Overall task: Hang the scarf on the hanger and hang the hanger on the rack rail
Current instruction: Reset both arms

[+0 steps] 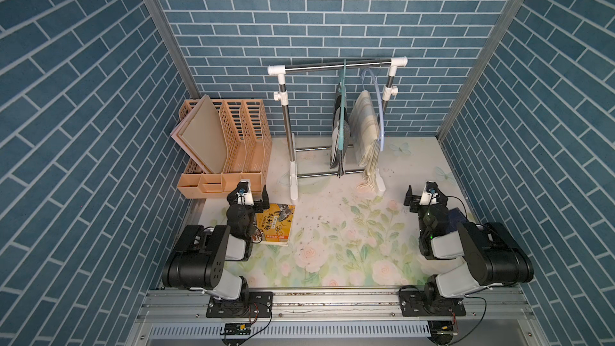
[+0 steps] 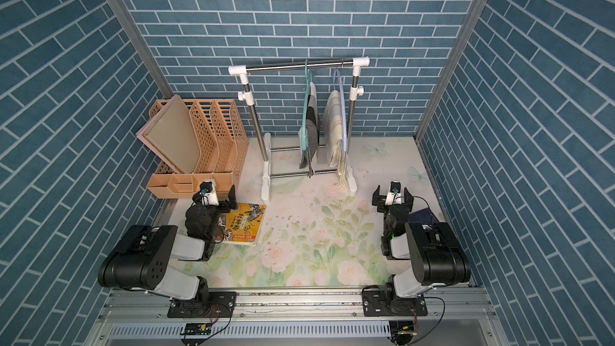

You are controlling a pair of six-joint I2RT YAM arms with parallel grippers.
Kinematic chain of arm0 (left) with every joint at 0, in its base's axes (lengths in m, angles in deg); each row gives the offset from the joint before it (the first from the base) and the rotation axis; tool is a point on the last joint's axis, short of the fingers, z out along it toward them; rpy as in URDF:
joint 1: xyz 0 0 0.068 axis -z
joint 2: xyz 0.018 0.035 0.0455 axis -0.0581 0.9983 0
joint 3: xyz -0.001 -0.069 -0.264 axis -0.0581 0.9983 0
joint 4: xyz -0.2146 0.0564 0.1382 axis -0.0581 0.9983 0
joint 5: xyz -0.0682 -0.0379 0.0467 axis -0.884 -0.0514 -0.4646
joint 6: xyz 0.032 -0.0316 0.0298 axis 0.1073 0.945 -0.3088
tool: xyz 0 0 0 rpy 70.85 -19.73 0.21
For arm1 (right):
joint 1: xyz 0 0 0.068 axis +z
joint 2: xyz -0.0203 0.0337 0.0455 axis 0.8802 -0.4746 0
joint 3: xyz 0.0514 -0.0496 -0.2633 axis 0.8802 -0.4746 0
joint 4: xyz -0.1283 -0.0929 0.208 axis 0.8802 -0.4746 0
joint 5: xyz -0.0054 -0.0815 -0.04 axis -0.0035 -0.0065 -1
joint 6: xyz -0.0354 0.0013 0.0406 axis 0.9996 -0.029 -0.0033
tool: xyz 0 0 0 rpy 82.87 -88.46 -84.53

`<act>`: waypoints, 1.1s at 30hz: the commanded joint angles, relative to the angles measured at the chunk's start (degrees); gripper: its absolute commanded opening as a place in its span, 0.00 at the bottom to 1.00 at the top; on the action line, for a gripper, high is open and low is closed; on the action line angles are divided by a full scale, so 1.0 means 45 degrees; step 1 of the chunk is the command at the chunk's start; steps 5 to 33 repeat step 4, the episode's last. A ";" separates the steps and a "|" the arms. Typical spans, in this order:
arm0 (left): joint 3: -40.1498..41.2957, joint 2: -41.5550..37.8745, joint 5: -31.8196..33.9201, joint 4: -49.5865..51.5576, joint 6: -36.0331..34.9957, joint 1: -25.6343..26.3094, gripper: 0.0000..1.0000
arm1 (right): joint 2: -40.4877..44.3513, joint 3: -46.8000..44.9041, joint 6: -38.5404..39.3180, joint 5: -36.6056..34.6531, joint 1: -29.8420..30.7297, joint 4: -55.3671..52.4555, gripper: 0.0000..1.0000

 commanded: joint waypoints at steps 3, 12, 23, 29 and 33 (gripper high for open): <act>-0.0407 0.0118 -0.0757 0.0464 0.0196 -0.0457 1.00 | -0.0058 0.0177 -0.0376 0.0082 -0.0041 -0.0031 1.00; -0.0371 0.0118 -0.0758 0.0389 0.0201 -0.0463 1.00 | -0.0063 0.0174 -0.0376 0.0091 -0.0042 -0.0029 1.00; -0.0371 0.0118 -0.0758 0.0389 0.0201 -0.0463 1.00 | -0.0063 0.0174 -0.0376 0.0091 -0.0042 -0.0029 1.00; -0.0371 0.0118 -0.0758 0.0389 0.0201 -0.0463 1.00 | -0.0063 0.0174 -0.0376 0.0091 -0.0042 -0.0029 1.00; -0.0371 0.0118 -0.0758 0.0389 0.0201 -0.0463 1.00 | -0.0063 0.0174 -0.0376 0.0091 -0.0042 -0.0029 1.00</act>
